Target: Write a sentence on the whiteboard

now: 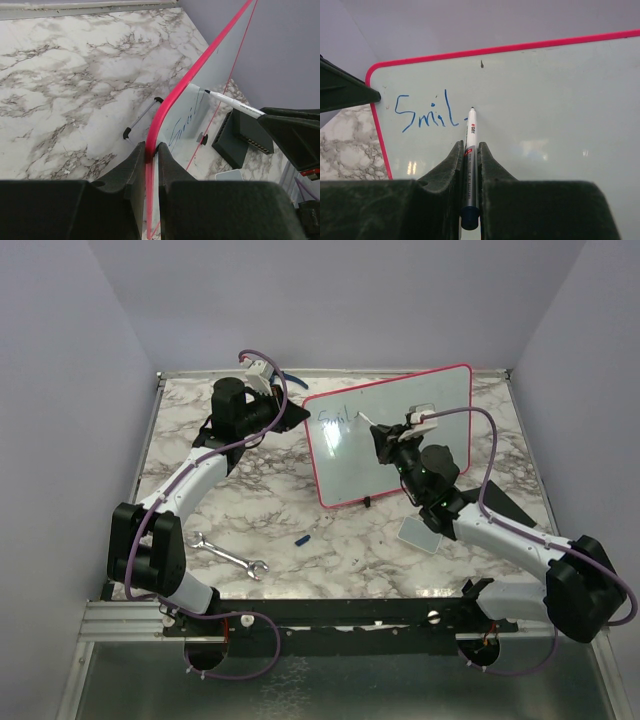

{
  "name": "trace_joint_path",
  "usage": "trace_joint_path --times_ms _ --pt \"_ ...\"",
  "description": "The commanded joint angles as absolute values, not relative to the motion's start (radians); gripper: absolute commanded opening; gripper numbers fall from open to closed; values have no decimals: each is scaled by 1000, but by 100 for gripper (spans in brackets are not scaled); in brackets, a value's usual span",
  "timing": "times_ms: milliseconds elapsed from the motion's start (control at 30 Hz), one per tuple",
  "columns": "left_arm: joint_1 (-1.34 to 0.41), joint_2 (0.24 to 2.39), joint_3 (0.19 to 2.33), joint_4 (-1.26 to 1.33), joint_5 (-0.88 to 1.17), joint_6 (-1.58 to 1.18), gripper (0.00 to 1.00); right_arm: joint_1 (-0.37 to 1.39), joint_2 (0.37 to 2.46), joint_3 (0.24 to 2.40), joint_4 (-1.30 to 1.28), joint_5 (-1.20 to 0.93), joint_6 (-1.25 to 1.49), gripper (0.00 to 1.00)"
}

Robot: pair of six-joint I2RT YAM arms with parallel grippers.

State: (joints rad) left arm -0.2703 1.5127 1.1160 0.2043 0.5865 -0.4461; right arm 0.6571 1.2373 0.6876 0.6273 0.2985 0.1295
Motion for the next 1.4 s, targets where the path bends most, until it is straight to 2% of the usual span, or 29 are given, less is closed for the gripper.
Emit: trace_joint_path --times_ms 0,733,1367 --pt "-274 1478 1112 229 595 -437 6 650 1263 719 639 299 113 0" --pt "-273 1480 1117 229 595 -436 6 650 1271 669 606 238 149 0" --pt "-273 1480 1115 229 595 -438 6 650 1233 636 585 350 165 0"
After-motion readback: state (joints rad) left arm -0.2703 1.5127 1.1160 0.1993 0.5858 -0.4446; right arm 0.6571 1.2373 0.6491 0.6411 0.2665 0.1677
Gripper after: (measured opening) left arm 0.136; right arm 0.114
